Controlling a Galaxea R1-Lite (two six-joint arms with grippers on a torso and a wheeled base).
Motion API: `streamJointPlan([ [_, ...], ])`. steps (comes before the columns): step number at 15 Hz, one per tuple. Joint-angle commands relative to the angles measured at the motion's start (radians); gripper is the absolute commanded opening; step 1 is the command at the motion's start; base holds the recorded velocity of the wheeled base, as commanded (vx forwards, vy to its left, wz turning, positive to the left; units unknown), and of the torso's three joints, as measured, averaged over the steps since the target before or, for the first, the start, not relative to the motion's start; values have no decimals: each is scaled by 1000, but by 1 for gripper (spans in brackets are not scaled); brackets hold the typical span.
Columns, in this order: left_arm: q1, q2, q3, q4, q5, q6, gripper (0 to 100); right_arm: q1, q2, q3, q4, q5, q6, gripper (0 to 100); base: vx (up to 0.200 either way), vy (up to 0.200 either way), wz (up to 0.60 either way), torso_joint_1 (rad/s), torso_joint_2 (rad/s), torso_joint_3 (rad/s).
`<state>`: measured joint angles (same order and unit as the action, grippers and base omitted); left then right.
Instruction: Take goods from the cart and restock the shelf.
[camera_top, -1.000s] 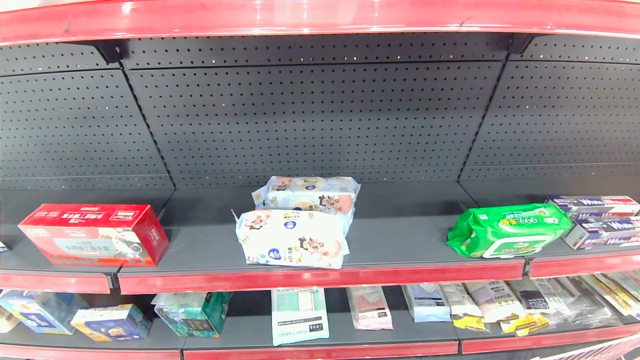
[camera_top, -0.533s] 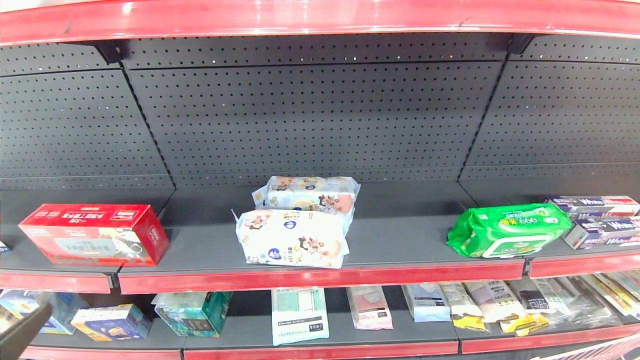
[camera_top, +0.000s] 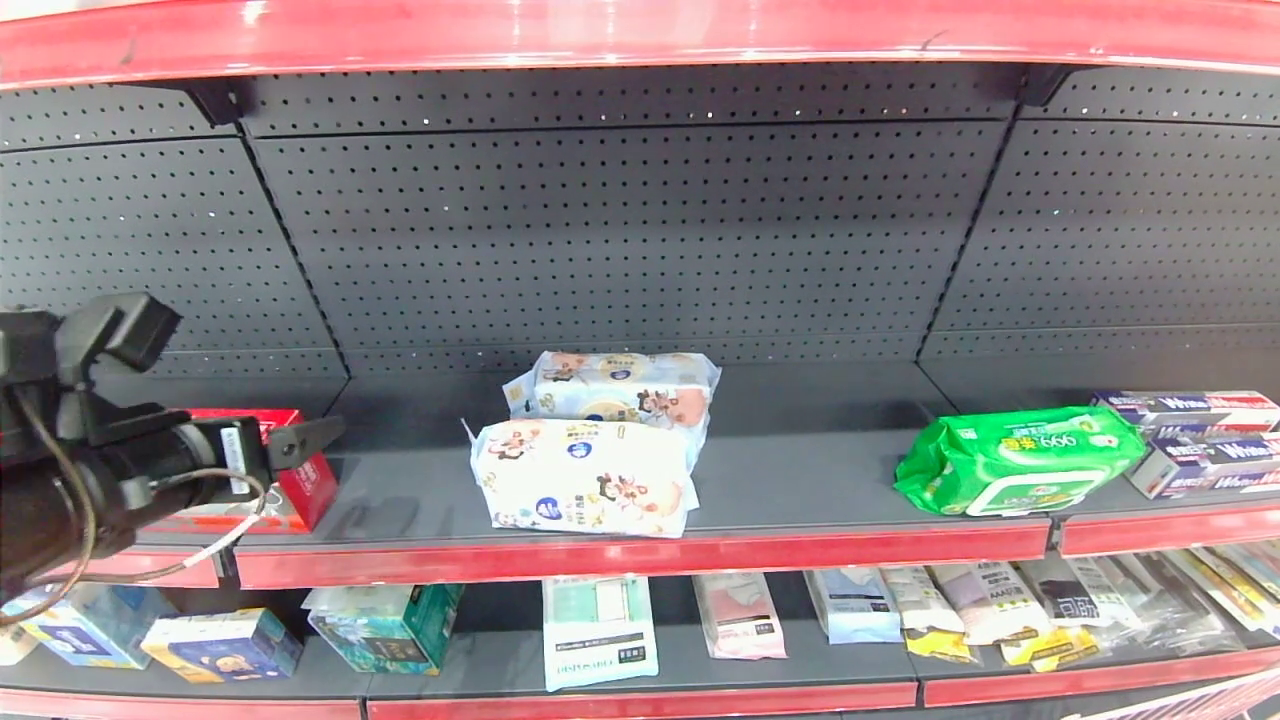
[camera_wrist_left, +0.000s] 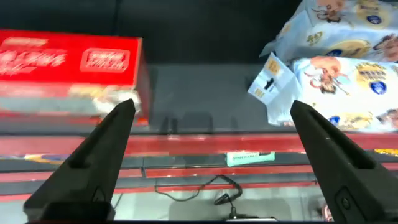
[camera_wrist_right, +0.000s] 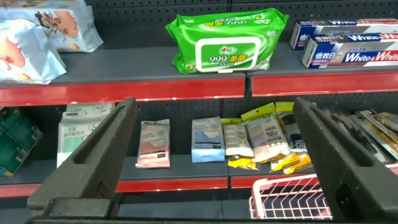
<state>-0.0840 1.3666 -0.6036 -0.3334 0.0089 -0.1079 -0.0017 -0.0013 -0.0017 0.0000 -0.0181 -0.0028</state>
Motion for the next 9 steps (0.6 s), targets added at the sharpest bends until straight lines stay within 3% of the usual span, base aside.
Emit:
streamJointPlan([
  [1,-31,183,-77,-6,-1,-1,100,0,1,0,-2,1,0,100,0,0,0,0,0,0],
  [9,-175,413,-285,-4,6,-3,100,0,1,0,0,0,0,100,0,0,0,0,0,0],
])
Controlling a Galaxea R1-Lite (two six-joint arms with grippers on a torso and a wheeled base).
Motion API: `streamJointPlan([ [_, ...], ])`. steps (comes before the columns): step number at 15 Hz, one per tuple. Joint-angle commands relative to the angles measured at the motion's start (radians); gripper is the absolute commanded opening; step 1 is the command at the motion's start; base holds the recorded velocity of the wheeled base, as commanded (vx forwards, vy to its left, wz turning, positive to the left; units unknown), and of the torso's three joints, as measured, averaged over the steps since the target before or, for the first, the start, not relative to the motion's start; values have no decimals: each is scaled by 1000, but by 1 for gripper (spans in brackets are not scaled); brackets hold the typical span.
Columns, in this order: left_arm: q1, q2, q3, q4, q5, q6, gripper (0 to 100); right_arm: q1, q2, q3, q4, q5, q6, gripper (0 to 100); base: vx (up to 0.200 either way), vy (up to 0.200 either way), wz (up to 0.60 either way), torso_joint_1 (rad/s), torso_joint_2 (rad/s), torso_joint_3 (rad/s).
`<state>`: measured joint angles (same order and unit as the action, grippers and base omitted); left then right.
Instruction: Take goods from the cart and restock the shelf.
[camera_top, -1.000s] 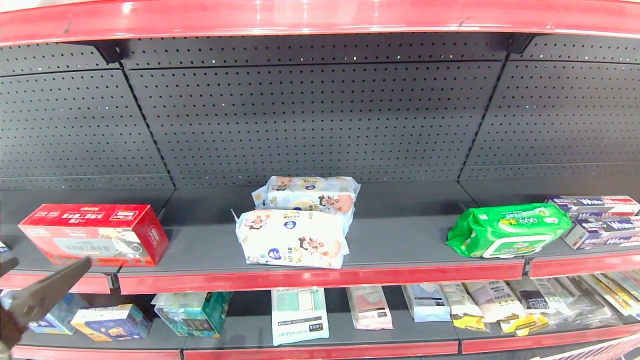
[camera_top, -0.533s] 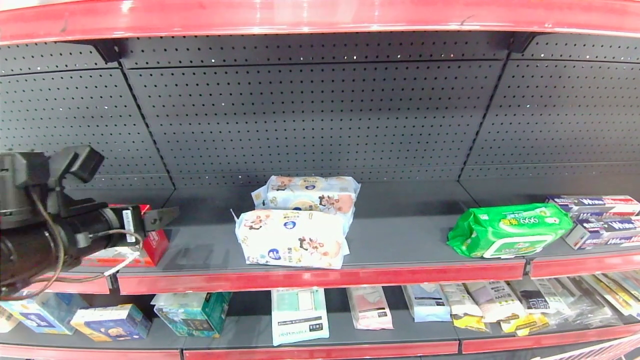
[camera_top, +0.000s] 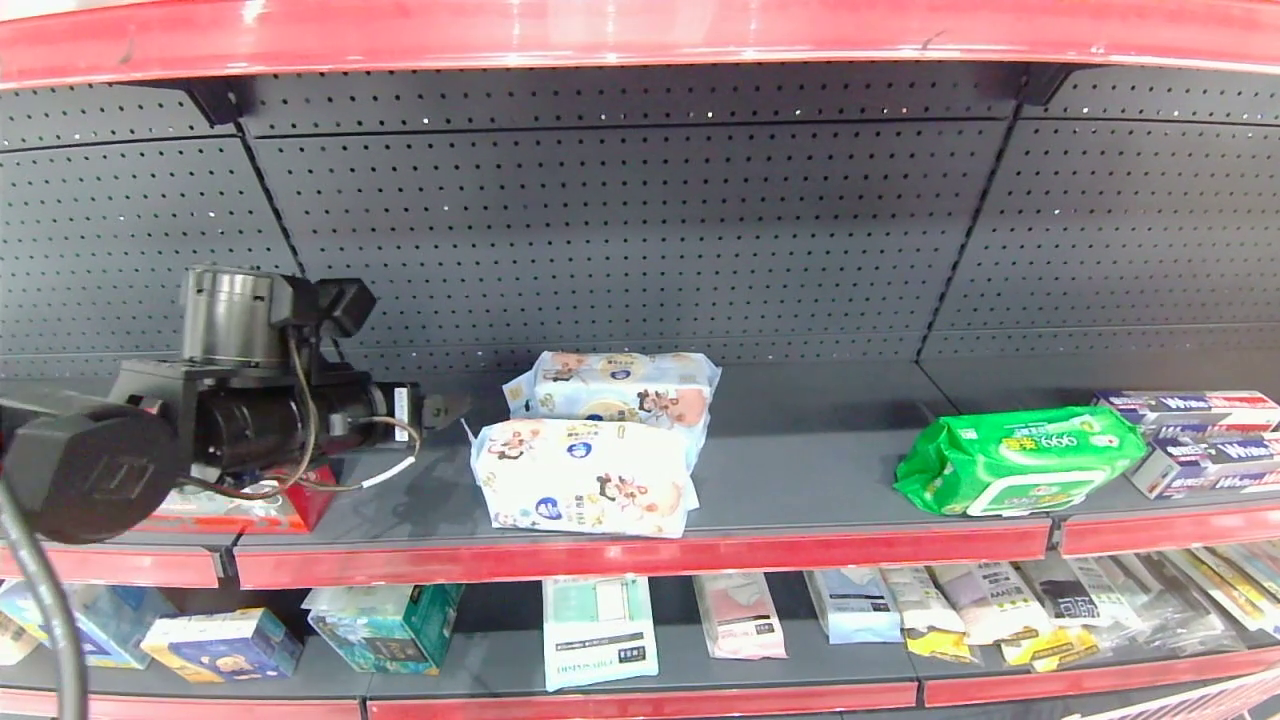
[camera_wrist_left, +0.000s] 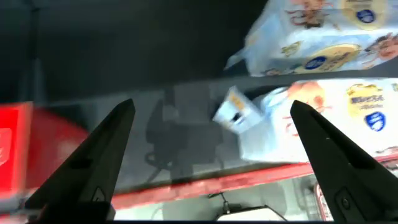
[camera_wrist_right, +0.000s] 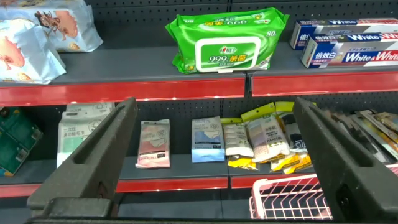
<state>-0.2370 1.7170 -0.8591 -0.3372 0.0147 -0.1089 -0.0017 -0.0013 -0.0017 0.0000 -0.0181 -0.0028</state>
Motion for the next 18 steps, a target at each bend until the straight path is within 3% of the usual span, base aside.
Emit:
streamJointPlan([
  [1,-30,90,-46,-2,1,-2,100,0,1,0,0,0,0,100,0,0,0,0,0,0],
  [6,-24,159,-109,0,10,-6,100,0,1,0,0,0,0,100,0,0,0,0,0,0],
  [18,-15,211,-118,-9,13,-6,100,0,1,0,0,0,0,100,0,0,0,0,0,0],
])
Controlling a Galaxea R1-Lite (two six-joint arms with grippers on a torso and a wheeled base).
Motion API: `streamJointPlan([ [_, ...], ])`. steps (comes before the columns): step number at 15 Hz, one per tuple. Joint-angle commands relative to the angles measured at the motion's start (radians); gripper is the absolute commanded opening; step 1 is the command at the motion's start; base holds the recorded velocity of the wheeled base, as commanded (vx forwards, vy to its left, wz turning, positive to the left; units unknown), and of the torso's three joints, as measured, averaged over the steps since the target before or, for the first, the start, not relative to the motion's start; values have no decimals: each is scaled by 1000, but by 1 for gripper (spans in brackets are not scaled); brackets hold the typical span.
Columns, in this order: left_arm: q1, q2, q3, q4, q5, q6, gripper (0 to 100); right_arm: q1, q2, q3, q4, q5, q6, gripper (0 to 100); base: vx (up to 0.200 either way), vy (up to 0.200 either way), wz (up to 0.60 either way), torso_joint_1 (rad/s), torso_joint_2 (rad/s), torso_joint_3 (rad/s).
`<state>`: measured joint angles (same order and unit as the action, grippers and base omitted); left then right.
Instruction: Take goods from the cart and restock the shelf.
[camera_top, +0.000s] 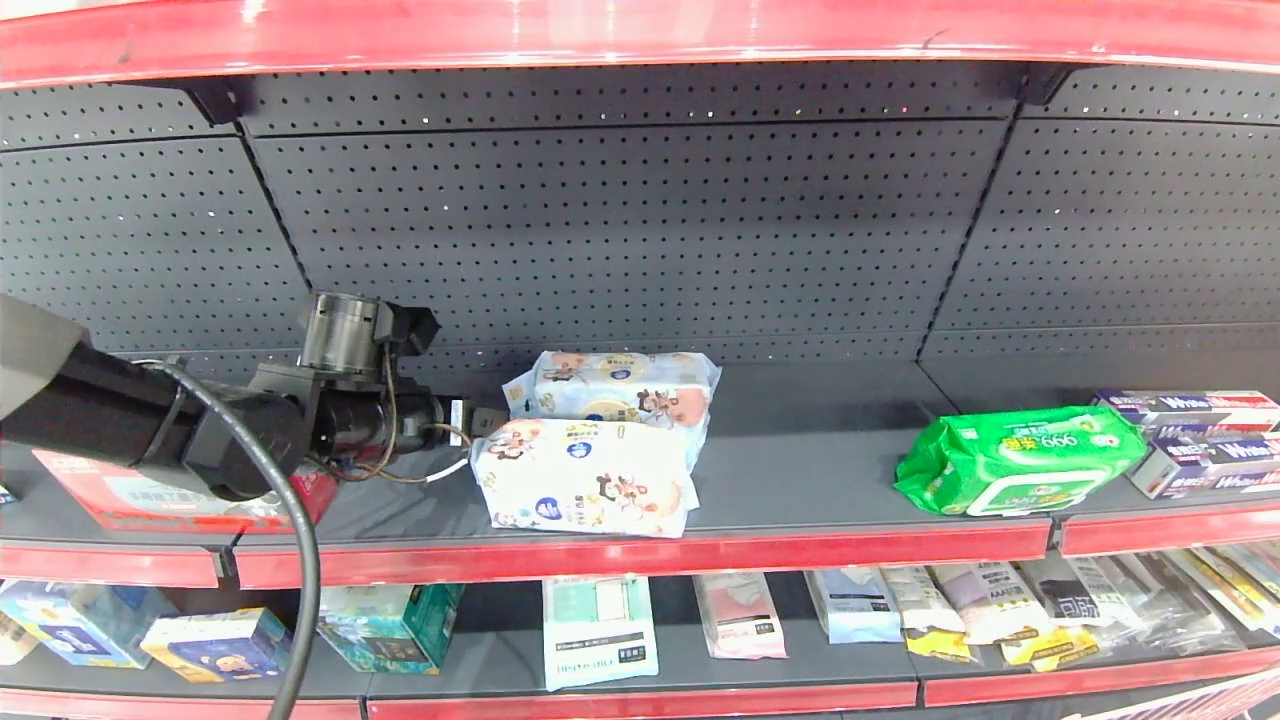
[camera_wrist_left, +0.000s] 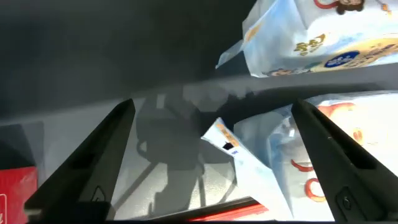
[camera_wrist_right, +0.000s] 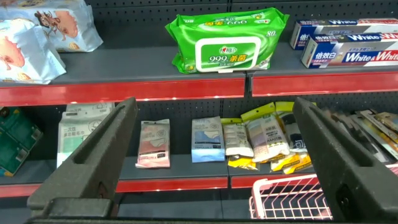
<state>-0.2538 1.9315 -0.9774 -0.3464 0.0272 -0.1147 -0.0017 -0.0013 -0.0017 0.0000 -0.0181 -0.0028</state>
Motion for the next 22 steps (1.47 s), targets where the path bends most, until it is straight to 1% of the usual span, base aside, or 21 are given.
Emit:
streamJointPlan([
  [1,2,-9,-3,0,0,0,100,0,1,0,-2,0,0,100,0,0,0,0,0,0],
  [5,18,-17,31,6,0,-2,100,0,1,0,-2,0,0,100,0,0,0,0,0,0],
  [8,39,-16,56,3,0,-3,100,0,1,0,-2,0,0,100,0,0,0,0,0,0],
  [9,41,-14,56,3,0,-5,100,0,1,0,0,0,0,100,0,0,0,0,0,0],
  [10,41,-11,54,3,-1,-14,100,0,1,0,0,0,0,100,0,0,0,0,0,0],
  [13,33,-9,51,3,-6,-14,100,0,1,0,0,0,0,100,0,0,0,0,0,0],
  [18,-5,-8,51,6,-7,-14,100,0,1,0,-2,0,0,100,0,0,0,0,0,0],
  [22,-5,-8,49,7,-9,-13,100,0,1,0,0,0,0,100,0,0,0,0,0,0],
])
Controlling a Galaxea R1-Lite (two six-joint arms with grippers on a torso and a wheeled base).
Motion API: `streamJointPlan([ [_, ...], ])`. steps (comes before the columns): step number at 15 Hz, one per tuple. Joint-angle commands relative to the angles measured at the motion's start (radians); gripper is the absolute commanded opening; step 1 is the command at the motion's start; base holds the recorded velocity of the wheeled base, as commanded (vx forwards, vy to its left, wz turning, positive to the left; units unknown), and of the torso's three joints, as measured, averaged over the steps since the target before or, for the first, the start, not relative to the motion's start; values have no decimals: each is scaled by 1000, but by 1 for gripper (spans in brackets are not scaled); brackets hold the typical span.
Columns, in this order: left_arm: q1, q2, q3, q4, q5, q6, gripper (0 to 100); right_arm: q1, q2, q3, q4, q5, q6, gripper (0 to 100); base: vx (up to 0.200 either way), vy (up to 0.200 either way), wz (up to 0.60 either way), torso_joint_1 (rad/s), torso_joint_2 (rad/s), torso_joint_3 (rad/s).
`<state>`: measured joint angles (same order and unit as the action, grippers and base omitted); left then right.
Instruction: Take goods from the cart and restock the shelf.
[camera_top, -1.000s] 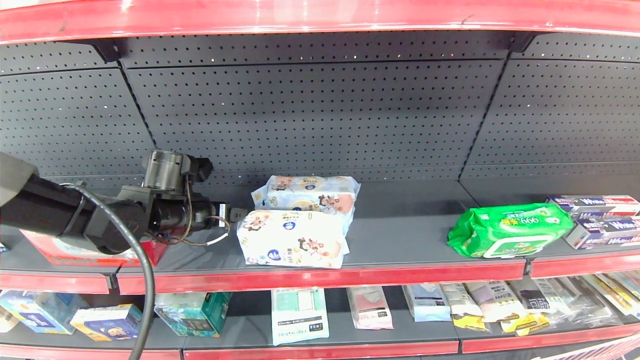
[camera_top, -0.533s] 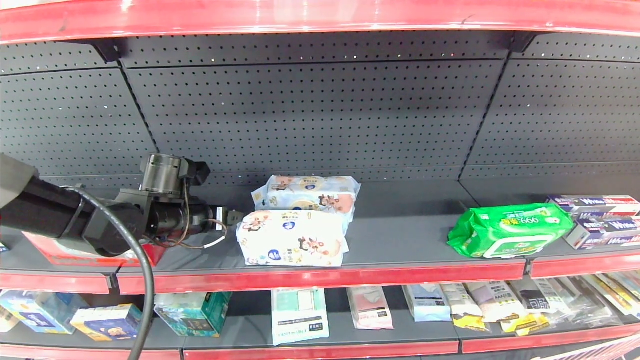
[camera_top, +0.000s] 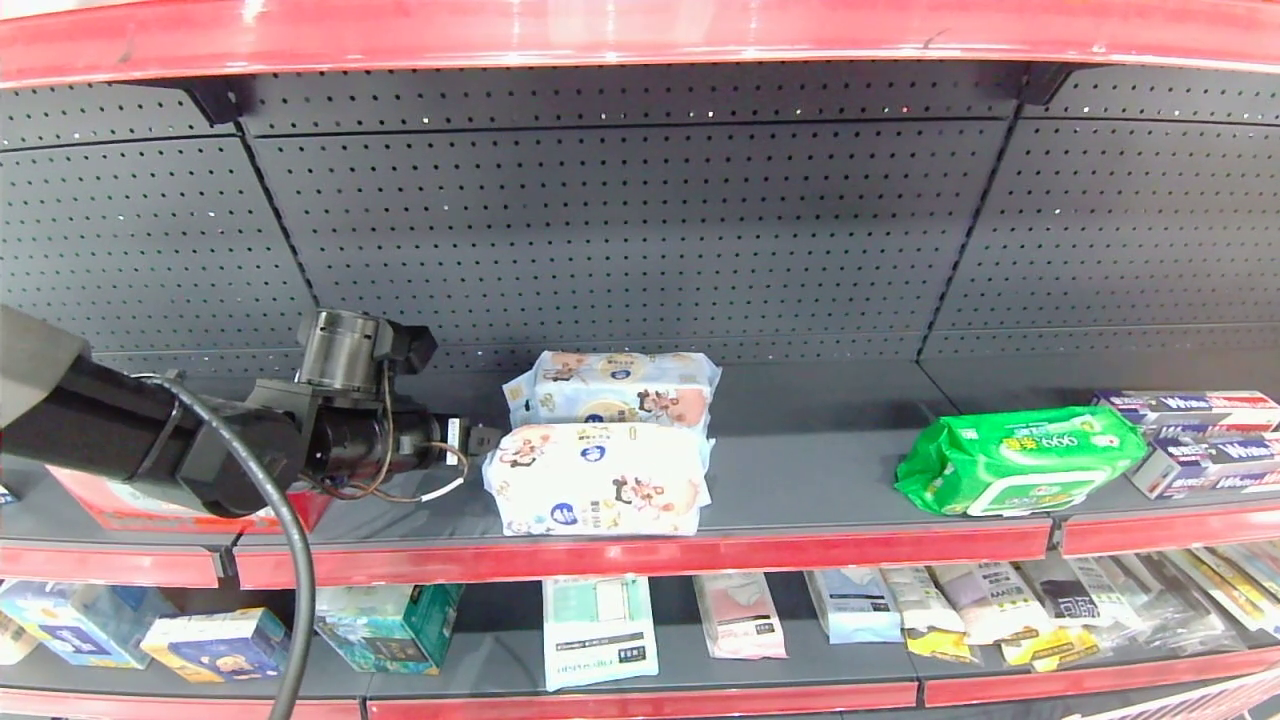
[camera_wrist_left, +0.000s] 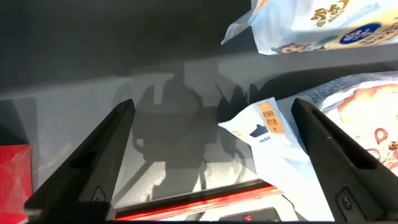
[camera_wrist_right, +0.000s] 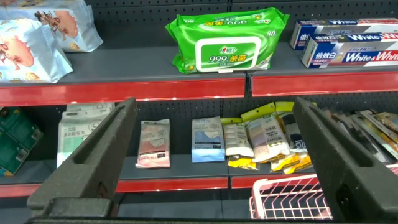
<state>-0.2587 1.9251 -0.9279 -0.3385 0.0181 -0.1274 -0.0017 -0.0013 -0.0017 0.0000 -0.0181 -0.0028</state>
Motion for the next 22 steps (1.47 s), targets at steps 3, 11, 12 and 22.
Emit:
streamJointPlan([
  [3,1,-1,-8,-2,0,2,100,0,1,0,0,0,0,100,0,0,0,0,0,0],
  [11,-7,-5,-8,-2,0,5,100,0,1,0,0,1,0,100,0,0,0,0,0,0],
  [12,-7,-5,-8,-4,-1,5,100,0,1,0,0,0,0,100,0,0,0,0,0,0],
  [22,-17,6,-26,-8,0,6,100,0,1,0,0,0,0,100,0,0,0,0,0,0],
])
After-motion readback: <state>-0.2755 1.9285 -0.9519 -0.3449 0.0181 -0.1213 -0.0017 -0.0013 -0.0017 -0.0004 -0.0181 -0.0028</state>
